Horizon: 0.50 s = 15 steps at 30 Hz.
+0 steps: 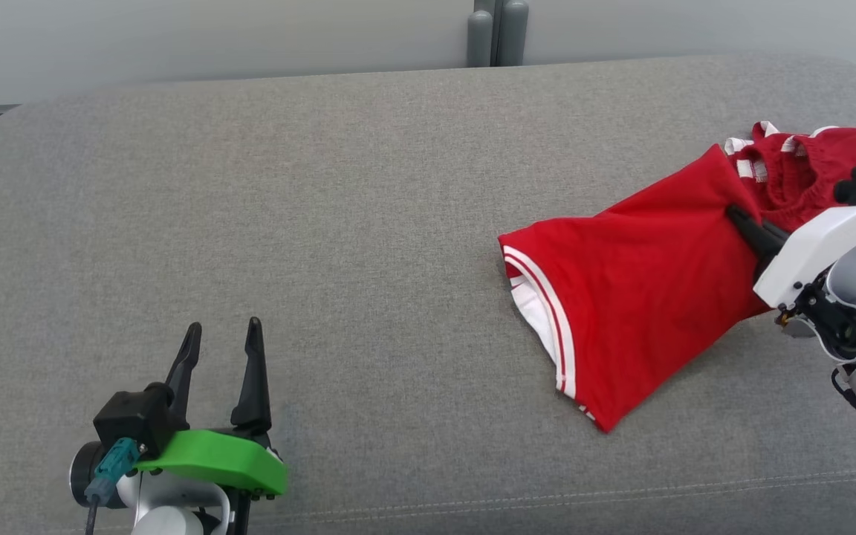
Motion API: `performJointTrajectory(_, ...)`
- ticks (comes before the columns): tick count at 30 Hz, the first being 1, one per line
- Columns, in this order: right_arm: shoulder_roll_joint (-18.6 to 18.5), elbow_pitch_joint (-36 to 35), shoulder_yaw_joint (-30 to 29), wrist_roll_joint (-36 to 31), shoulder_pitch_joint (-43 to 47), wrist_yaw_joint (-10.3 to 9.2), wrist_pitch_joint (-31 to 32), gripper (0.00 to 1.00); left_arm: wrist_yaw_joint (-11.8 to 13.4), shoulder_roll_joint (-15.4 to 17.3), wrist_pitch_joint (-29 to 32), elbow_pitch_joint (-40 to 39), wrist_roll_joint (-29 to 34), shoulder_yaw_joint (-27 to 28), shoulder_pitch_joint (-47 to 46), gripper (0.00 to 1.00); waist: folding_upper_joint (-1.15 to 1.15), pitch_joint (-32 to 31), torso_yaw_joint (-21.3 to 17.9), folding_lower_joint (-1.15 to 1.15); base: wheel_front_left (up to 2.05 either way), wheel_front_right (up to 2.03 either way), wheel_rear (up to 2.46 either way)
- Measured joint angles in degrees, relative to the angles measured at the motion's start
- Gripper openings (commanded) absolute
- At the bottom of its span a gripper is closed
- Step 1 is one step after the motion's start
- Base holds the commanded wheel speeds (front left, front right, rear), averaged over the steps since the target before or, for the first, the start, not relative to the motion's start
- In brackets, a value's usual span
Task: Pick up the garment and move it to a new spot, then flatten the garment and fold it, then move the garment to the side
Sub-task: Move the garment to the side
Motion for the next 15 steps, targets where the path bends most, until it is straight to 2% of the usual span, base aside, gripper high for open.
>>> performJointTrajectory(3, -0.86, 0.18, -0.63, -0.42, -1.63, -0.14, 0.08, 0.00, 0.00, -0.02, 0.00, 0.01, 0.00, -0.13, 0.04, 1.00, 0.00, -0.32, -0.79, 0.00, 0.00, 0.00, 0.00)
performJointTrajectory(10, -6.11, 1.13, -2.74, -1.99, -6.98, -2.94, 0.81, 0.00, 0.00, -0.07, 0.10, -0.30, 0.27, -0.97, 0.13, 1.00, 0.00, -0.08, -1.83, 0.00, 0.00, 0.00, 0.00)
performJointTrajectory(15, -6.64, 1.46, -2.71, -3.07, -10.09, -3.68, 2.03, 0.00, 0.00, -0.07, 0.77, -0.44, 0.60, -1.88, 0.12, 1.00, 0.00, 0.90, -1.83, 0.00, 0.00, 0.00, 0.00)
